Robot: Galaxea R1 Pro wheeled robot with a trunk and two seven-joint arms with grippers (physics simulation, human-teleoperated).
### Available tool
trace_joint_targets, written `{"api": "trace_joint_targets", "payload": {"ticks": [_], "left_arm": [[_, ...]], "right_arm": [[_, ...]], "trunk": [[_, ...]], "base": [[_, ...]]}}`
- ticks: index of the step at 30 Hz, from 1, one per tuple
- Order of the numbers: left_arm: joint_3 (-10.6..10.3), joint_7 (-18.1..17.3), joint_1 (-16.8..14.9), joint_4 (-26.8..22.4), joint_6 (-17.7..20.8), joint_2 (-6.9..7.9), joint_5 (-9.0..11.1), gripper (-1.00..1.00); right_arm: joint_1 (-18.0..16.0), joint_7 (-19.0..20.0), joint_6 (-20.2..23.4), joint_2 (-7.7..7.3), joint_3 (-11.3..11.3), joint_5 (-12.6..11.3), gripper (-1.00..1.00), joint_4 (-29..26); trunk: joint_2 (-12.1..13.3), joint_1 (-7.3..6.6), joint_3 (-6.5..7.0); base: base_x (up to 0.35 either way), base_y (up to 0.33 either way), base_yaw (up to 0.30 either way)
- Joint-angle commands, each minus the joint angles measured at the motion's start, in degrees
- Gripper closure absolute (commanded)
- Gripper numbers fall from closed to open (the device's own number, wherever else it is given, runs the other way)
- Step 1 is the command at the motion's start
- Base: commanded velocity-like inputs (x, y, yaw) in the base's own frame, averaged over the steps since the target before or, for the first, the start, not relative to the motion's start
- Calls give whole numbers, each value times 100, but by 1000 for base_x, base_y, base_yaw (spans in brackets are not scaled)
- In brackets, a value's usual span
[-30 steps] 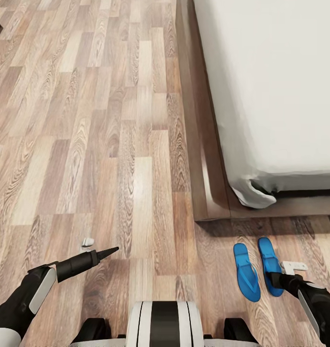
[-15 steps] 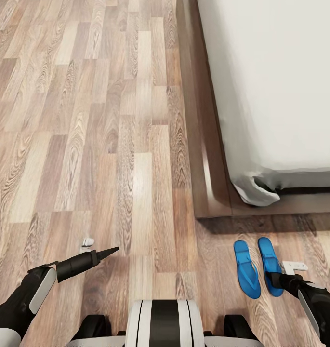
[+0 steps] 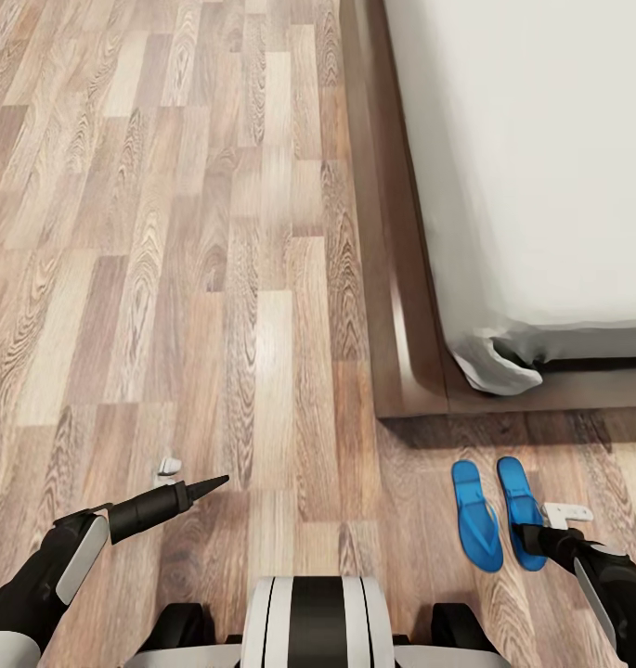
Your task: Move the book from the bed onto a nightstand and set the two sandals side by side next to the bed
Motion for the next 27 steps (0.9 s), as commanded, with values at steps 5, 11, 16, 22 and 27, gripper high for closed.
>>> {"api": "trace_joint_targets", "payload": {"ticks": [5,11,16,22,27], "left_arm": [[0,-5,-1,1,46,1,31,-100],[9,-5,-1,1,46,1,31,-100],[9,-5,-1,1,46,1,31,-100],[9,-5,-1,1,46,1,31,-100],[9,-5,-1,1,46,1,31,-100]], "right_arm": [[-2,41,28,3,-18,33,100,-9],[-2,41,28,3,-22,33,100,-9],[-2,41,28,3,-21,33,100,-9],[-2,41,28,3,-22,36,-100,-8],[-2,41,28,3,-17,33,-100,-8]], "trunk": [[-3,1,-25],[-3,1,-25],[-3,1,-25],[-3,1,-25],[-3,1,-25]], "base": [[0,0,0],[0,0,0],[0,0,0],[0,0,0],[0,0,0]]}}
